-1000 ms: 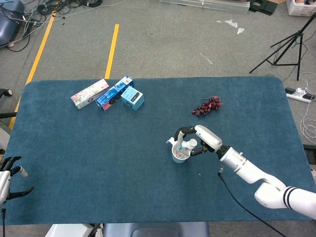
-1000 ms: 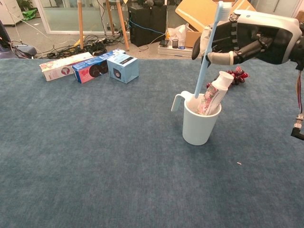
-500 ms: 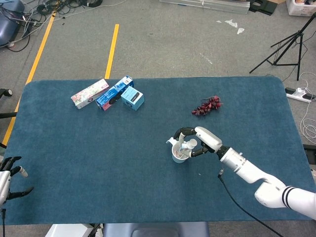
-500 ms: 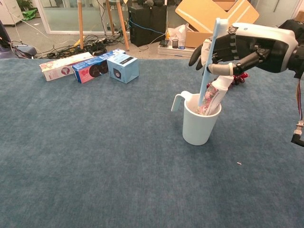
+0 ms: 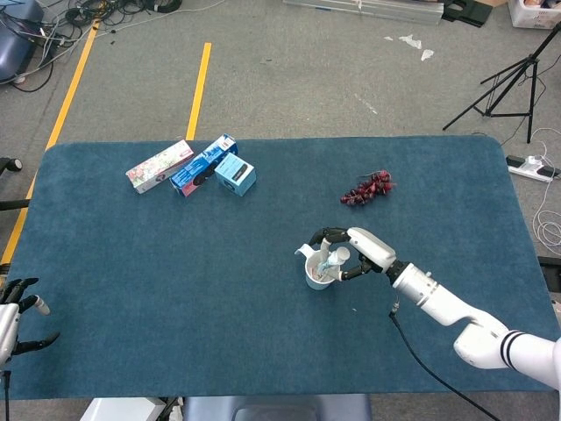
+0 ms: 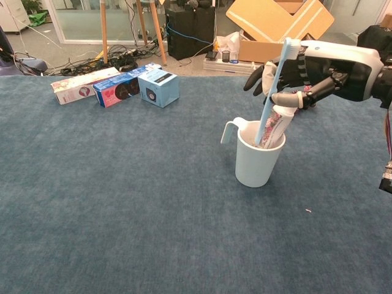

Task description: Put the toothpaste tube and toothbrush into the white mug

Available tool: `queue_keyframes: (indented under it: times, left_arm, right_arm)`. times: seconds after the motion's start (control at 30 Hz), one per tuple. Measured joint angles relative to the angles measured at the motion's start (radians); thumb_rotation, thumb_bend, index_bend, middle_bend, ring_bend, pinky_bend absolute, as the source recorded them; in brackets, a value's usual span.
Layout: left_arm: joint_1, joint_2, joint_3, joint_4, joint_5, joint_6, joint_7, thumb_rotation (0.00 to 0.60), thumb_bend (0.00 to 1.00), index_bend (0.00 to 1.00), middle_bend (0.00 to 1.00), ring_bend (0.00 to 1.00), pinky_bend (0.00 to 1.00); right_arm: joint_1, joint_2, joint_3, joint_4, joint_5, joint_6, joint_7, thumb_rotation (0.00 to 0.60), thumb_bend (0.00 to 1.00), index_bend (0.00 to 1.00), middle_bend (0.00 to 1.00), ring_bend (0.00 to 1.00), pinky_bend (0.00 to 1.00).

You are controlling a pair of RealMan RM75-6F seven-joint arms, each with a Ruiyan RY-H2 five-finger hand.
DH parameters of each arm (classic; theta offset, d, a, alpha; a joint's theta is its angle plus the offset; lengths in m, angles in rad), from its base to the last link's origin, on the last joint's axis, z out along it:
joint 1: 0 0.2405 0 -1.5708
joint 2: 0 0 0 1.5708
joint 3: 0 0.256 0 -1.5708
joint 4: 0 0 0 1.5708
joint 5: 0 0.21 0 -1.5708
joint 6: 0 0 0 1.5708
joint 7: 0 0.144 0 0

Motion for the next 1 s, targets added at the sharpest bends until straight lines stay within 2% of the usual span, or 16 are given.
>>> queue_keyframes:
  times: [0.63,0.83,1.0]
  left_arm:
    - [-0.001,0.000,0.001,0.000,-0.001,-0.002,0.001,0.600,0.00,0.51,0.17,0.11,0.24]
    - [-0.002,-0.002,0.001,0.001,-0.002,-0.004,0.005,0.600,0.00,0.51,0.17,0.11,0.24]
    - [-0.003,-0.003,-0.001,0.002,-0.004,-0.005,0.003,0.600,0.00,0.51,0.17,0.11,0.24]
  right_arm:
    - [-0.010,0.036,0.003,-0.020,-0.002,0.043,-0.007,0.600,0.20,0.45,0.28,0.24,0.33]
    - [-0.027,0.078,0.012,-0.063,0.006,0.066,-0.091,0.600,0.18,0.45,0.28,0.24,0.33]
    - [-0.052,0.111,0.024,-0.104,0.036,0.073,-0.263,0.600,0.17,0.44,0.28,0.24,0.32]
